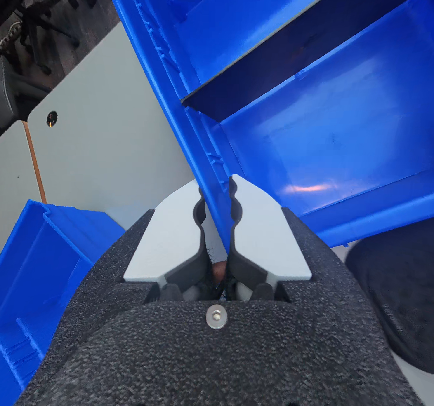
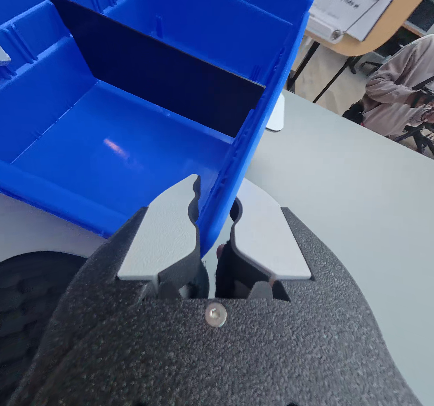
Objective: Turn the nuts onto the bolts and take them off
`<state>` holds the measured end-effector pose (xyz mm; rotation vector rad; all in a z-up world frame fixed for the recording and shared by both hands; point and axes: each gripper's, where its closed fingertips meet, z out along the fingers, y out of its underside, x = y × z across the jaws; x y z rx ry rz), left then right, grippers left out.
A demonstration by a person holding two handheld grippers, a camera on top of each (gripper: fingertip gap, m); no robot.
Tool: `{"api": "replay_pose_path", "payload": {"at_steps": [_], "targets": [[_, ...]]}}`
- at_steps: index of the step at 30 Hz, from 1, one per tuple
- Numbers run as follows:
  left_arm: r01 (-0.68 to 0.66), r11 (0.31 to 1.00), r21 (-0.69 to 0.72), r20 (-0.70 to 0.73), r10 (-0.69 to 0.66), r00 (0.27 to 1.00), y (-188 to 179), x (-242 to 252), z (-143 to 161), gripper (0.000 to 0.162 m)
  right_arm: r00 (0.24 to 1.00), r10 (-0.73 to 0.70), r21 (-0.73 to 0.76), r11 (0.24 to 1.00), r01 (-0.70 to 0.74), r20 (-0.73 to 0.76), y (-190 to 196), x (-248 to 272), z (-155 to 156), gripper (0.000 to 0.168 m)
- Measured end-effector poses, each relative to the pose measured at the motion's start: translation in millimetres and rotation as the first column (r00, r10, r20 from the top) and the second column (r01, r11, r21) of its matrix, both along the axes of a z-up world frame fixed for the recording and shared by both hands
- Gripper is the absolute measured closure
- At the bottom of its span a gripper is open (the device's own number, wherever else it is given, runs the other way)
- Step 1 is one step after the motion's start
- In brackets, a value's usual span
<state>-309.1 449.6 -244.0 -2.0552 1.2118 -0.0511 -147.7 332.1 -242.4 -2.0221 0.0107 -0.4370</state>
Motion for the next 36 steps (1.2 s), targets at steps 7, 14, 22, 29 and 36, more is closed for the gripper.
{"api": "replay_pose_path", "payload": {"at_steps": [7,14,22,29,36], "targets": [[0.135,0.99,0.04,0.044,-0.137,0.99,-45.6,92.9,33.6,0.145,0.99,-0.139,0.02,0.99,0.139,-0.003,-66.1,77.4,21.9,0.146],[0.321,0.947,0.023,0.05,-0.322,0.946,-96.2,214.9,28.4,0.145,0.947,-0.319,0.007,0.948,0.32,-0.025,-139.8,169.8,12.7,0.146],[0.437,0.899,-0.026,0.004,-0.437,0.899,-131.5,298.6,-2.2,0.145,0.9,-0.43,-0.059,0.902,0.427,-0.068,-188.2,222.8,-16.8,0.144],[0.464,0.882,-0.084,0.003,-0.465,0.885,-140.1,318.3,-24.8,0.145,0.89,-0.444,-0.119,0.894,0.432,-0.107,-198.2,233.1,-37.9,0.142],[0.512,0.859,-0.023,0.149,-0.504,0.851,-145.6,321.3,-21.2,0.111,0.891,-0.415,-0.003,0.906,0.422,-0.184,-208.5,240.9,-35.7,0.112]]}}
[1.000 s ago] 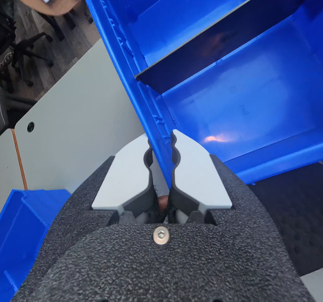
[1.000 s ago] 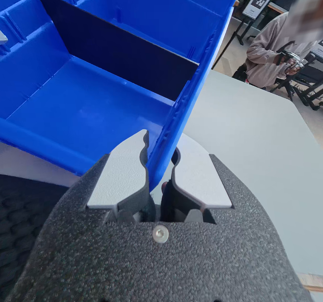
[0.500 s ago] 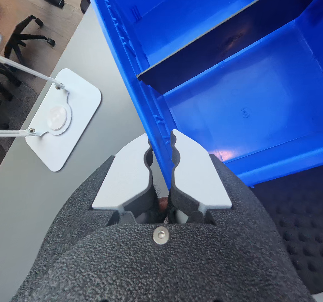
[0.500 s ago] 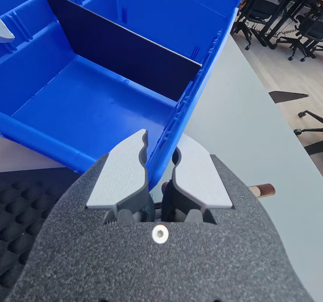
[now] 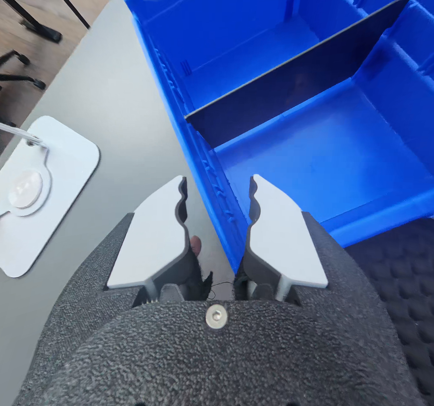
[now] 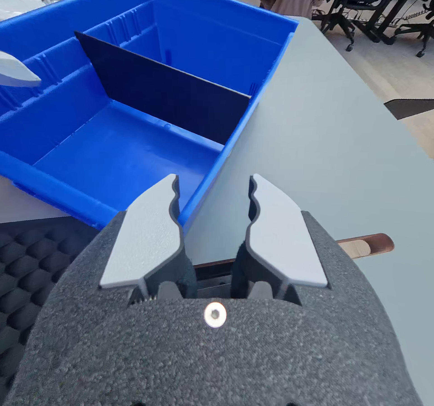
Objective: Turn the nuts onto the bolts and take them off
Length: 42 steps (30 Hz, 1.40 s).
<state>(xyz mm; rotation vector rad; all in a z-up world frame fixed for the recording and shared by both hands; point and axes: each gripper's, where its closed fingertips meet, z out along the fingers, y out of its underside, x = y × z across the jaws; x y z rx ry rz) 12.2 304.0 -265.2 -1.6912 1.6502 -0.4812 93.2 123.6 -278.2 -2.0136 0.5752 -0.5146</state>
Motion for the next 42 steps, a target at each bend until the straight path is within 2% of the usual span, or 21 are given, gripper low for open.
{"api": "replay_pose_path", "payload": {"at_steps": [3,6,9,11,12,15,18,20,21,26,28,30,32,34,37,40,42], "targets": [[-0.073,0.988,0.134,0.136,0.054,0.989,16.4,-12.5,30.1,0.108,0.999,-0.023,0.018,1.0,0.022,0.038,-11.4,3.7,10.6,0.092],[-0.126,0.973,0.191,0.248,0.077,0.966,24.5,-32.6,60.0,0.105,0.993,-0.043,0.074,0.997,0.035,0.108,-20.7,2.1,31.2,0.091],[-0.185,0.955,0.231,0.337,0.1,0.936,32.7,-57.2,83.2,0.106,0.982,-0.01,0.102,0.995,-0.01,0.191,-25.2,-2.8,49.0,0.082],[-0.207,0.951,0.232,0.404,0.099,0.909,34.3,-72.4,96.2,0.107,0.975,0.055,0.183,0.978,-0.096,0.215,-19.7,-16.4,65.1,0.088],[-0.211,0.953,0.216,0.447,0.096,0.89,33.0,-79.3,102.9,0.107,0.978,0.102,0.25,0.957,-0.146,0.18,-15.0,-27.4,72.8,0.091],[-0.215,0.96,0.182,0.542,0.084,0.836,27.9,-102.8,120.3,0.114,0.943,0.323,0.474,0.82,-0.321,0.08,1.5,-67.4,102.4,0.105],[-0.242,0.957,0.159,0.6,0.101,0.793,26.4,-134.9,136.3,0.119,0.88,0.453,0.583,0.681,-0.443,0.139,11.6,-96.9,134.3,0.127],[-0.252,0.958,0.138,0.634,0.11,0.766,25.2,-161.9,148.0,0.128,0.827,0.513,0.597,0.597,-0.535,0.228,19.1,-117.1,153.3,0.15],[-0.26,0.958,0.124,0.647,0.12,0.753,25.7,-177.4,154.1,0.13,0.813,0.524,0.594,0.578,-0.559,0.254,24.0,-124.0,159.3,0.159],[-0.305,0.949,0.08,0.706,0.163,0.69,35.1,-270.7,185.6,0.151,0.691,0.603,0.485,0.501,-0.717,0.399,54.4,-166.7,169.9,0.166],[-0.365,0.927,0.081,0.707,0.205,0.677,46.4,-314.7,191.7,0.155,0.671,0.585,0.386,0.549,-0.741,0.455,66.8,-174.0,163.4,0.167],[-0.46,0.883,0.091,0.686,0.279,0.672,64.7,-362.7,191.6,0.154,0.62,0.61,0.251,0.583,-0.773,0.493,79.1,-184.7,149.2,0.166],[-0.562,0.822,0.086,0.597,0.409,0.69,89.4,-412.8,176.3,0.151,0.596,0.633,0.175,0.599,-0.781,0.494,88.4,-193.2,136.2,0.165],[-0.65,0.759,0.046,0.469,0.558,0.685,112.1,-460.3,151.1,0.145,0.58,0.695,0.195,0.556,-0.808,0.425,94.0,-205.7,127.2,0.163],[-0.758,0.652,-0.014,0.287,0.729,0.622,135.2,-517.0,113.7,0.133,0.567,0.747,0.294,0.487,-0.822,0.347,97.2,-213.8,125.9,0.161],[-0.805,0.59,-0.054,0.128,0.804,0.581,145.9,-546.3,80.9,0.127,0.57,0.758,0.3,0.49,-0.818,0.316,101.8,-210.3,120.7,0.156],[-0.827,0.555,-0.093,-0.011,0.83,0.558,150.5,-557.6,55.9,0.121,0.562,0.781,0.291,0.49,-0.822,0.272,105.1,-210.8,113.8,0.147]]}}
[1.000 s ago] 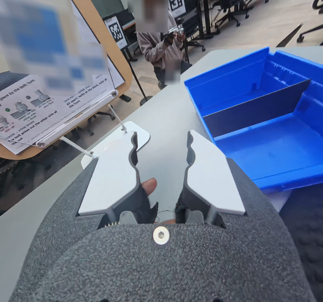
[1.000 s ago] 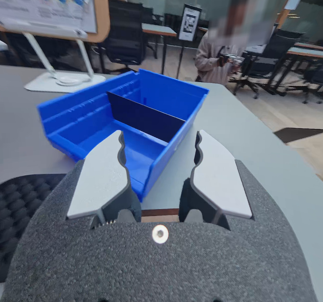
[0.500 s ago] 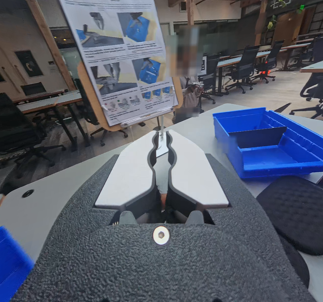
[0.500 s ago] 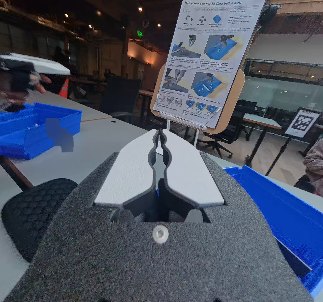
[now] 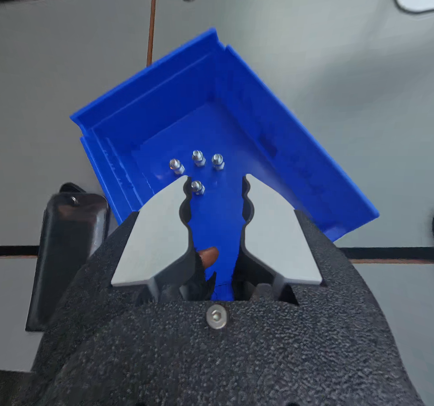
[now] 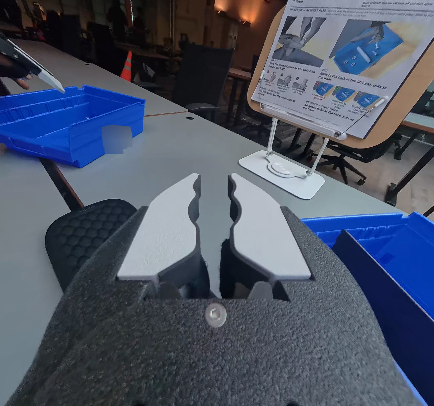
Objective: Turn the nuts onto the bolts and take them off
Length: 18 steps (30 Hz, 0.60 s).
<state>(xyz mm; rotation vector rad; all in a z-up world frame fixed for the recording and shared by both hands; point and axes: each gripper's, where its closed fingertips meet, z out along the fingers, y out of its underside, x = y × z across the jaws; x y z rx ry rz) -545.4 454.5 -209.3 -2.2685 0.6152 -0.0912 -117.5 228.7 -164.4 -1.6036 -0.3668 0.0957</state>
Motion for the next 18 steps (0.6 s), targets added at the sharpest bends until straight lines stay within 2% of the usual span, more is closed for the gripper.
{"api": "replay_pose_path", "payload": {"at_steps": [2,6,9,12,18], "targets": [[-0.023,0.993,-0.117,-0.083,0.013,0.996,5.3,-9.2,-23.4,0.114,0.998,0.049,-0.053,0.997,-0.051,-0.045,1.9,-5.0,-6.6,0.132],[-0.108,0.954,-0.279,-0.206,0.05,0.977,21.2,-26.3,-59.9,0.118,0.989,0.097,-0.065,0.992,-0.105,-0.112,2.3,-7.0,-8.6,0.128],[-0.155,0.912,-0.379,-0.246,0.062,0.967,27.1,-33.6,-82.6,0.119,0.986,0.111,-0.075,0.99,-0.121,-0.128,1.6,-4.3,-10.8,0.126],[-0.181,0.886,-0.426,-0.273,0.065,0.96,30.8,-36.3,-98.6,0.118,0.985,0.11,-0.077,0.99,-0.122,-0.135,0.7,-1.6,-11.7,0.124],[-0.182,0.877,-0.445,-0.224,0.088,0.971,39.0,-32.8,-111.3,0.122,0.988,0.083,-0.077,0.993,-0.094,-0.129,-1.0,4.9,-13.1,0.122]]}}
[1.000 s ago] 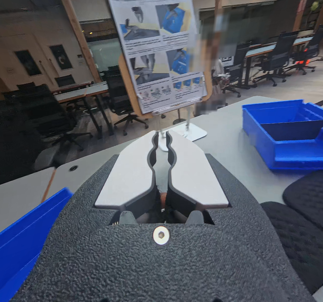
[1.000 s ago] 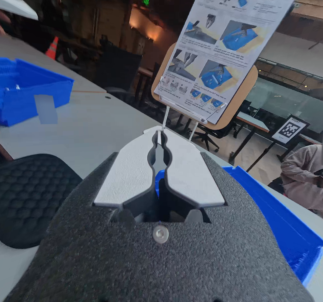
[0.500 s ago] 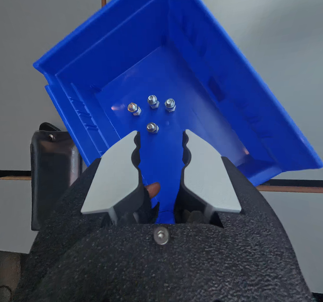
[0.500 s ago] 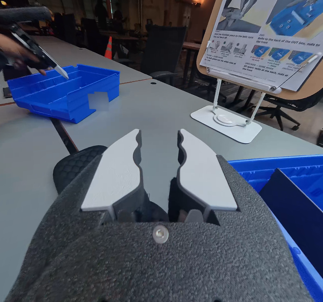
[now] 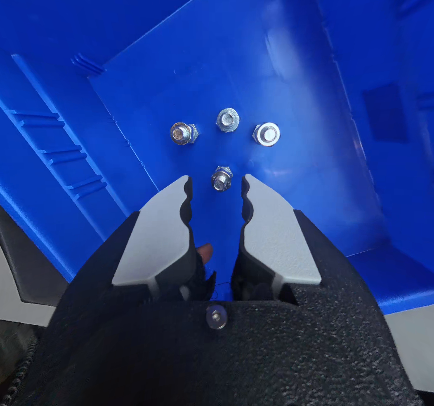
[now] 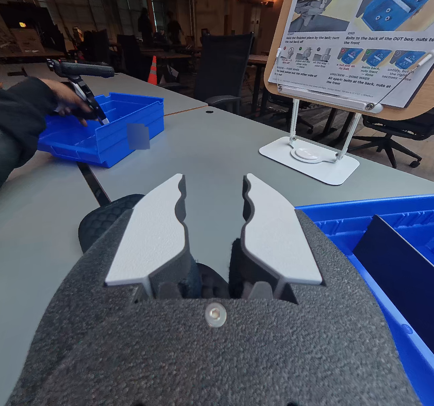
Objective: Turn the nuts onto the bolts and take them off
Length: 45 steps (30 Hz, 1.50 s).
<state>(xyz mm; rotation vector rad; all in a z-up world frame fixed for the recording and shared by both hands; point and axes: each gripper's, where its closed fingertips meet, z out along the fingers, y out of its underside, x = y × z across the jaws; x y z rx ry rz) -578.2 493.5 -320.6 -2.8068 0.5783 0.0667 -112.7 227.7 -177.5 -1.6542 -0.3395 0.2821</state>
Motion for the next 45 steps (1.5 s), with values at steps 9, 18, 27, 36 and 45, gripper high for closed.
{"api": "replay_pose_path", "payload": {"at_steps": [9,18,27,36,45], "targets": [[0.061,0.998,0.014,0.033,-0.062,0.998,-7.6,3.8,3.8,0.145,0.999,0.014,-0.029,1.0,-0.013,0.032,1.6,-7.3,-5.2,0.125],[0.46,0.858,0.229,0.124,-0.494,0.861,-40.2,105.4,100.2,0.145,0.989,0.139,-0.071,0.988,-0.135,0.048,6.4,-43.4,-7.9,0.132],[0.873,0.353,0.336,0.13,-0.935,0.329,-134.7,262.1,145.8,0.145,0.933,0.346,-0.089,0.937,-0.338,0.098,20.7,-97.2,-0.3,0.133],[0.944,0.016,0.329,0.13,-0.991,-0.028,-206.4,340.1,145.3,0.145,0.893,0.424,-0.117,0.905,-0.41,0.154,46.7,-121.3,-9.5,0.128],[0.928,-0.067,0.366,0.136,-0.983,-0.125,-221.4,357.3,151.7,0.145,0.874,0.431,-0.065,0.901,-0.428,0.225,51.1,-113.1,-9.0,0.151]]}}
